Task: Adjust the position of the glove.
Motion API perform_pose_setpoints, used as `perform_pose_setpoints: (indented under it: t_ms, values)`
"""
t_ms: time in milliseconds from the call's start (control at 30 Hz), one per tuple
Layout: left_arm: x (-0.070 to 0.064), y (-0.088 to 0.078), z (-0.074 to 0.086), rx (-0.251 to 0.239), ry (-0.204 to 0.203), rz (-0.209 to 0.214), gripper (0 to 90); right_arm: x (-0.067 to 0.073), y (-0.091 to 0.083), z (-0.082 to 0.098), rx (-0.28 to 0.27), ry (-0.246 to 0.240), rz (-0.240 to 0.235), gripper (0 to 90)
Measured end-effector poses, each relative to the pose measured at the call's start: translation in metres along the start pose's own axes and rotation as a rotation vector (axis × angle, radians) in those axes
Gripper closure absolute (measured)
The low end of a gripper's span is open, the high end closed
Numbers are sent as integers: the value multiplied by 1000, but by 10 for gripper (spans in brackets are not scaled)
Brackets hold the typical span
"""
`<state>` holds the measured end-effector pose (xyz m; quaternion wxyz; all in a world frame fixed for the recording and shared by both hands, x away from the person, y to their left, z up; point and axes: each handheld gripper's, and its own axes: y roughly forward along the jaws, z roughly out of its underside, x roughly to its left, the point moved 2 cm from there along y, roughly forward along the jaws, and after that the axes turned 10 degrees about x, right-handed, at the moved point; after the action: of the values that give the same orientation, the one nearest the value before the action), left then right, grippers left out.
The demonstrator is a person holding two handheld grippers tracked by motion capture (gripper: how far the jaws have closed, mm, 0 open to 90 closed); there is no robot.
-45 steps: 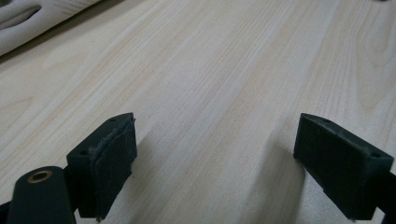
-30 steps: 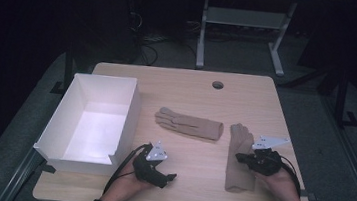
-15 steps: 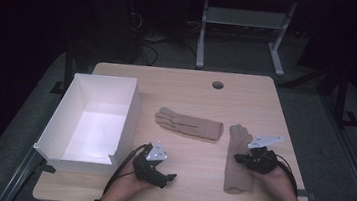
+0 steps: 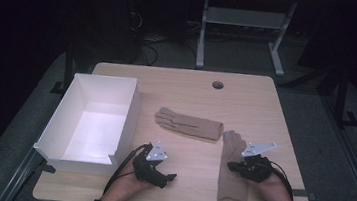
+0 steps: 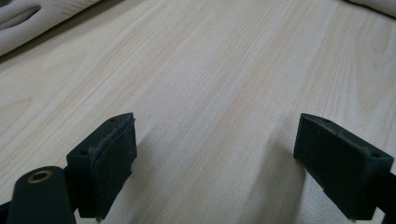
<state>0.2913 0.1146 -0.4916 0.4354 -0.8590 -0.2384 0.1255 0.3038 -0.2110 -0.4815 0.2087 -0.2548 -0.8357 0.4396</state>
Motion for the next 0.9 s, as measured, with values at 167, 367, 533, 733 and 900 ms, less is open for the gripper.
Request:
perform_pose_setpoints:
  t_ms: [167, 367, 533, 733, 900]
  values:
    - [0, 0, 0, 0, 0, 0, 126, 1, -1, 1, -4, -6, -1, 865]
    - [0, 0, 0, 0, 0, 0, 125, 3, -6, 0, -44, -1, 16, 629]
    - [-1, 0, 0, 3, 1, -1, 125, -3, -13, 3, -91, 19, 75, 465]
    - [-1, 0, 0, 3, 1, 0, 125, -20, -23, 16, -124, 99, 144, 350]
    - [-1, 0, 0, 3, 0, 0, 125, -36, -26, 29, -128, 167, 187, 249]
